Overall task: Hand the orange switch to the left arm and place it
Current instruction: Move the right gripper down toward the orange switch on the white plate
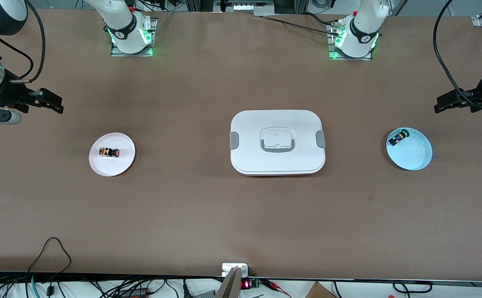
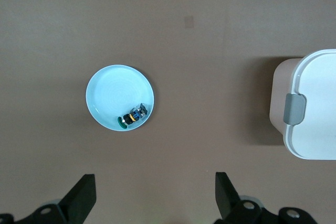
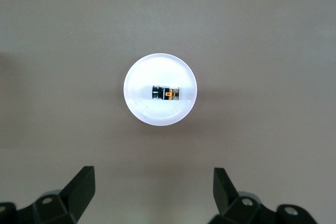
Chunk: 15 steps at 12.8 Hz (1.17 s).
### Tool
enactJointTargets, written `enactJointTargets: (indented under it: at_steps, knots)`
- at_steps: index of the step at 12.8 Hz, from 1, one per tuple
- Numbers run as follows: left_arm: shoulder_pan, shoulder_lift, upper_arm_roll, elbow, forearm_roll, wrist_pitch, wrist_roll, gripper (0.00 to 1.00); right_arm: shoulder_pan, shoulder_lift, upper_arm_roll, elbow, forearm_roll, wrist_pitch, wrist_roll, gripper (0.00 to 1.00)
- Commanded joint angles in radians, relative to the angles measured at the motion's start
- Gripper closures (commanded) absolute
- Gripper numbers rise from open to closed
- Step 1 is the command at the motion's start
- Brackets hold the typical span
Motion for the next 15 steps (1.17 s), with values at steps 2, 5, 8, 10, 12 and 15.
enactJointTargets:
  at_steps: [2,5,8,10,12,15]
  knots:
    - [0.009,0.011,-0.005,0.022,0.005,-0.002,0.024,0.0,-0.002,-0.014,0.004,-0.001,0.01,-0.007,0.002,0.0]
    - [0.015,0.011,-0.005,0.022,0.005,-0.003,0.024,0.0,0.001,-0.01,0.006,-0.001,0.009,-0.007,0.0,0.0]
    - [0.016,0.011,-0.005,0.022,0.005,-0.003,0.024,0.0,0.001,0.019,0.007,0.001,0.001,0.003,-0.009,0.0]
    - [0.016,0.011,-0.002,0.022,0.005,-0.003,0.024,0.0,0.003,0.067,0.007,0.001,0.007,0.013,-0.021,0.0]
    - [0.016,0.014,-0.005,0.022,0.003,-0.003,0.022,0.0,0.001,0.13,0.007,0.001,0.006,0.096,-0.023,0.0]
    - [0.016,0.014,-0.002,0.022,0.002,-0.003,0.022,0.0,0.003,0.228,0.007,-0.001,0.006,0.156,-0.021,0.0]
